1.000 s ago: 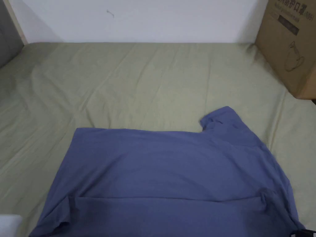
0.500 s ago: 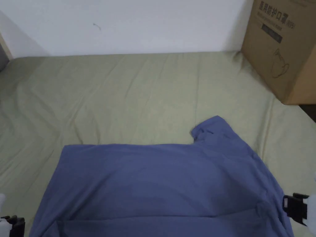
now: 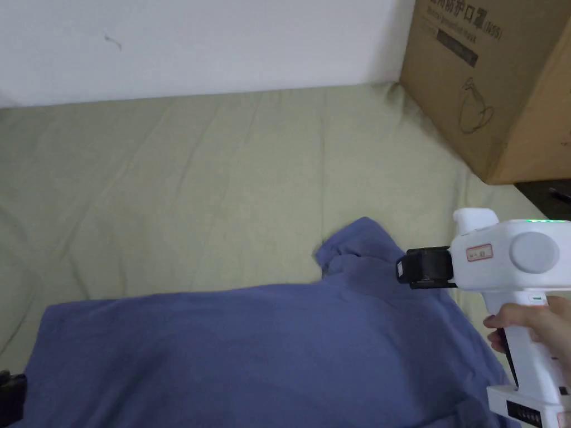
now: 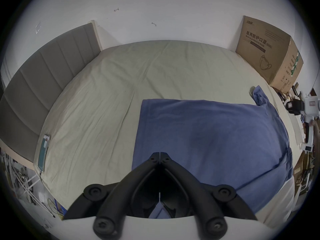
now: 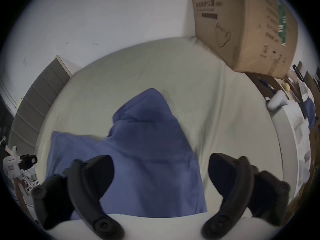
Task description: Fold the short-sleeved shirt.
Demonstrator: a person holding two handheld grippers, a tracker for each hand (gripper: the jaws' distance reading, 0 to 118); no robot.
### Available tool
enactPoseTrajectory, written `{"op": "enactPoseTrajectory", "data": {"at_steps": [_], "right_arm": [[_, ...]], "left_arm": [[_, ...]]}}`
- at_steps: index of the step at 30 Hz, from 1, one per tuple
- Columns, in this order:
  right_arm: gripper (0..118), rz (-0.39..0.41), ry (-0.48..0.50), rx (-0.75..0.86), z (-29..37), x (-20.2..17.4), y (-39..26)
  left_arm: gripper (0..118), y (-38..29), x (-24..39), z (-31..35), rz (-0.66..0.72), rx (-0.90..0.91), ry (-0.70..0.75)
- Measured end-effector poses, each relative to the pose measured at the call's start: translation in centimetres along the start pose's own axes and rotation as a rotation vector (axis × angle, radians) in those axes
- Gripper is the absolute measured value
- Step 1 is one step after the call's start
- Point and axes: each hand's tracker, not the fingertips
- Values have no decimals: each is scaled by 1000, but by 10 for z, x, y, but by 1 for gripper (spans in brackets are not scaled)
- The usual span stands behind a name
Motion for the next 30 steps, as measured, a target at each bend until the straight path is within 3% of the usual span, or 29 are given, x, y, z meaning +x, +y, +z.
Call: {"op": "enactPoseTrajectory", "data": {"at_steps": [3, 6, 9, 10, 12, 13, 14, 15, 16, 17, 18, 26, 28, 29, 30], "right_arm": [[97, 14, -70, -57, -37, 8, 9], [96, 18, -64, -91, -69, 20, 1], [86, 50, -96, -117, -82, 22, -13], [78, 40, -87, -100, -73, 18, -13], [40, 44, -120, -86, -67, 11, -10], [27, 61, -125, -76, -65, 9, -8], [15, 66, -122, -79, -66, 8, -6], [6, 56, -104, -88, -68, 10, -3], [2, 31, -78, -106, -68, 9, 0], [2, 23, -83, -108, -68, 9, 1], [1, 14, -84, -111, -67, 9, 2], [1, -11, -77, -119, -66, 10, 4], [1, 13, -90, -124, -68, 6, 5], [1, 27, -100, -129, -69, 3, 5], [1, 40, -108, -131, -69, 1, 6]], "left_arm": [[0, 2, 1, -12, 0, -27, -11], [0, -1, 2, -24, -8, -53, -4], [0, -4, -2, -32, -1, -82, 14], [0, -5, -3, -34, 6, -89, 16], [0, -2, -8, -39, 10, -91, 7], [10, 2, -11, -41, 11, -94, -7], [32, 8, -12, -44, 17, -91, -17], [66, 14, -14, -46, 25, -74, -40], [87, 22, -16, -50, 42, -56, -62], [100, 31, -19, -57, 57, -59, -72], [104, 39, -21, -62, 62, -60, -67], [104, 98, -26, -140, 103, -93, 3], [103, 102, -20, -158, 103, -122, 15], [95, 102, -17, -167, 87, -158, 27], [62, 102, -15, -175, 67, -187, 35]]}}
